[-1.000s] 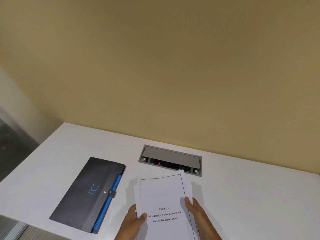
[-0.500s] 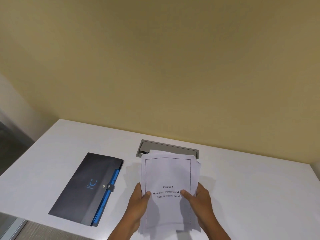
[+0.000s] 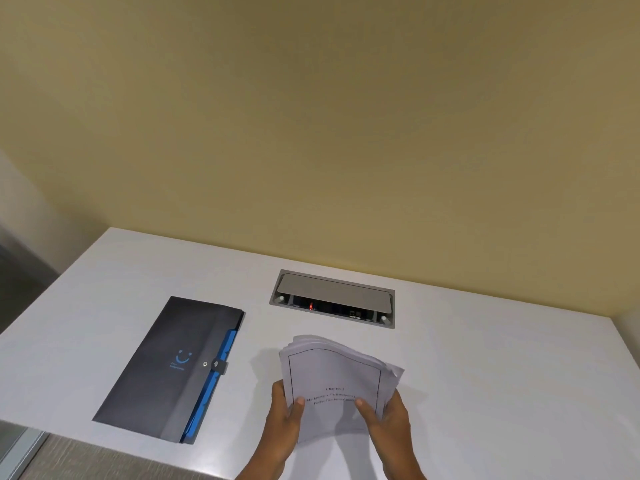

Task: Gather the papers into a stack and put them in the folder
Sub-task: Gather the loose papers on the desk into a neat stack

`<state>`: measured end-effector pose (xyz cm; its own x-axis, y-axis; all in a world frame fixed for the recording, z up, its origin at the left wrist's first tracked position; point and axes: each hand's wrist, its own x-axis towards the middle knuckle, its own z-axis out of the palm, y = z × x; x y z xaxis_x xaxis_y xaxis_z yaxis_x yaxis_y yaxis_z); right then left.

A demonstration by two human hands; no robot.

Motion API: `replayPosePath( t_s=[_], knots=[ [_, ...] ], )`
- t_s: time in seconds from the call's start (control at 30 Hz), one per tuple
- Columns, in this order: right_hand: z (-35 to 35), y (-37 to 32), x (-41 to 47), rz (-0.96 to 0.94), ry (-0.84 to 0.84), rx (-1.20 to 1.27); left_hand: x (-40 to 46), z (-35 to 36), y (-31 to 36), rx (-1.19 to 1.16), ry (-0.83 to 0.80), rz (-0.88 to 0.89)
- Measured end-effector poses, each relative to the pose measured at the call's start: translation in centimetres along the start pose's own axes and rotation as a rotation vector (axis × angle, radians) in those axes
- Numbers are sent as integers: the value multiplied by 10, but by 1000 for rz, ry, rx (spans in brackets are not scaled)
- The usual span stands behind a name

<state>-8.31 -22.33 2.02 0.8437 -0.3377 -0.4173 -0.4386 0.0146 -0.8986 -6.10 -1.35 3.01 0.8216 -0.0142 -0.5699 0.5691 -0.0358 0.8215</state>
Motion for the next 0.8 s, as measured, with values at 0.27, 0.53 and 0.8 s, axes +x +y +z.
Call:
replayPosePath(
  t_s=[0.27, 0.53, 0.8],
  knots=[
    [9, 11, 5, 22, 22, -31, 10, 5, -5, 46, 71, 21],
    [10, 0, 10, -11, 84, 93, 12, 3, 10, -9, 98, 133],
    [9, 15, 9, -35, 73, 20, 10, 0, -2, 73, 106, 146]
  ],
)
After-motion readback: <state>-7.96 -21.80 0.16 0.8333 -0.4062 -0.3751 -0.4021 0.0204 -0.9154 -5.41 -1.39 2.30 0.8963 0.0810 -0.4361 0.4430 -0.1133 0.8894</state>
